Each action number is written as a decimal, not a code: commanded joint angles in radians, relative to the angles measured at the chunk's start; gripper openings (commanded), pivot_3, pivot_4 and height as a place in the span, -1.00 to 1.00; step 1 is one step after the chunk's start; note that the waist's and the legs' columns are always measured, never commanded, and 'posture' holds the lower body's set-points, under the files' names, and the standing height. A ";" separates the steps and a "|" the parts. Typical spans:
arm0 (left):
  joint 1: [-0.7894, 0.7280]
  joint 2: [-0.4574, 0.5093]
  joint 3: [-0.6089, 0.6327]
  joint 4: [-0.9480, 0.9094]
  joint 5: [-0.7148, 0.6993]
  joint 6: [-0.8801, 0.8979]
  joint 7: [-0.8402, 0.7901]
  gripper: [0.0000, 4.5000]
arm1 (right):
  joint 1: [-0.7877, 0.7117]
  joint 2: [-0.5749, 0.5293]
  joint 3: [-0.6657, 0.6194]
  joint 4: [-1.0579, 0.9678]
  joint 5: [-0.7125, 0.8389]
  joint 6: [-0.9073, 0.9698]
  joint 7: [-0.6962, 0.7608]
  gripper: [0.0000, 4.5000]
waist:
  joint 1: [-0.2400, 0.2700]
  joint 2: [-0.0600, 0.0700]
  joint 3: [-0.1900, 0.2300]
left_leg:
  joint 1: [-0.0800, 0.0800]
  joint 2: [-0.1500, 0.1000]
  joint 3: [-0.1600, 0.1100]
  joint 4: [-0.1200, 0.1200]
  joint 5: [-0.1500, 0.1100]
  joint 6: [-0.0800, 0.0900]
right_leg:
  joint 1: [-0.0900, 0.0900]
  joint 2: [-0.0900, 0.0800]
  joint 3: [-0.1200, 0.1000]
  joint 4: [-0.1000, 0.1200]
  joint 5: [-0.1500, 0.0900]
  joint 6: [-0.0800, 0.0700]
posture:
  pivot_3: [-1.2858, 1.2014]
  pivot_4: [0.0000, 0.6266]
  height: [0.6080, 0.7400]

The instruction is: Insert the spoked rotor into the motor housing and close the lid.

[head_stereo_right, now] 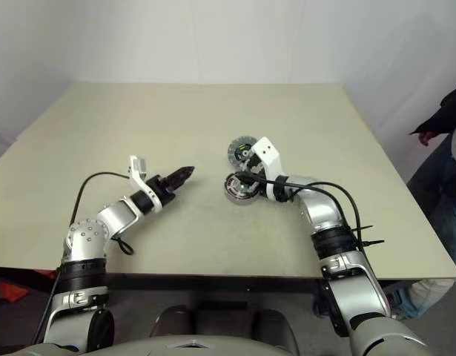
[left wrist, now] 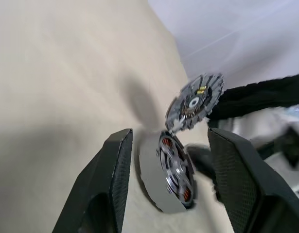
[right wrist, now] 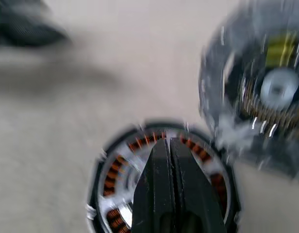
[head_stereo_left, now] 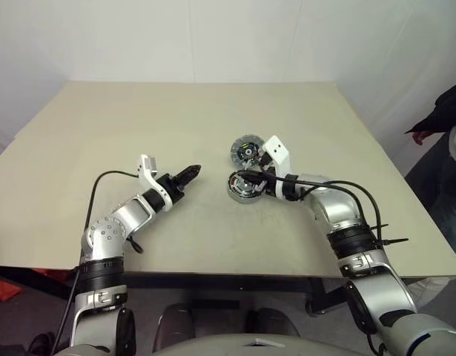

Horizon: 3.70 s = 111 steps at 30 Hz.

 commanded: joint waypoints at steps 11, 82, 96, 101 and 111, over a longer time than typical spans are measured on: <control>-0.047 0.049 -0.043 -0.109 0.061 -0.042 -0.061 0.16 | -0.039 -0.027 -0.036 -0.109 0.043 0.013 0.035 -1.00 | -0.001 0.000 0.000 | 0.000 0.000 0.000 0.000 0.001 -0.001 | 0.002 0.000 0.000 0.001 0.000 0.000 | 0.03 -1.00 1.00; -0.097 0.091 -0.125 -0.227 0.281 -0.146 -0.079 0.18 | -0.321 -0.219 0.287 0.392 -0.353 -0.748 0.641 0.15 | 0.016 0.000 0.000 | -0.001 0.001 0.000 0.015 -0.002 0.004 | -0.003 0.000 0.002 0.016 0.000 -0.002 | 0.03 -1.00 1.00; -0.074 0.072 -0.125 -0.246 0.280 -0.146 -0.063 0.18 | -0.339 -0.219 0.270 0.386 -0.378 -0.775 0.600 -0.98 | 0.016 0.000 0.000 | -0.004 0.001 0.000 0.015 -0.004 0.007 | -0.005 0.000 0.001 0.015 0.000 -0.002 | 0.03 -1.00 1.00; -0.071 0.074 -0.126 -0.239 0.285 -0.149 -0.065 0.18 | -0.343 -0.214 0.259 0.390 -0.372 -0.765 0.593 -0.98 | 0.015 0.000 0.000 | -0.004 0.001 0.000 0.015 -0.004 0.006 | -0.005 0.000 0.001 0.015 0.000 -0.002 | 0.03 -1.00 1.00; -0.058 0.074 -0.117 -0.246 0.284 -0.152 -0.057 0.18 | -0.206 -0.189 0.198 -0.042 -0.191 -0.063 0.690 -0.98 | 0.017 0.000 0.001 | -0.004 0.002 0.000 0.015 -0.004 0.006 | -0.005 0.000 0.001 0.015 0.000 -0.002 | 0.03 -1.00 1.00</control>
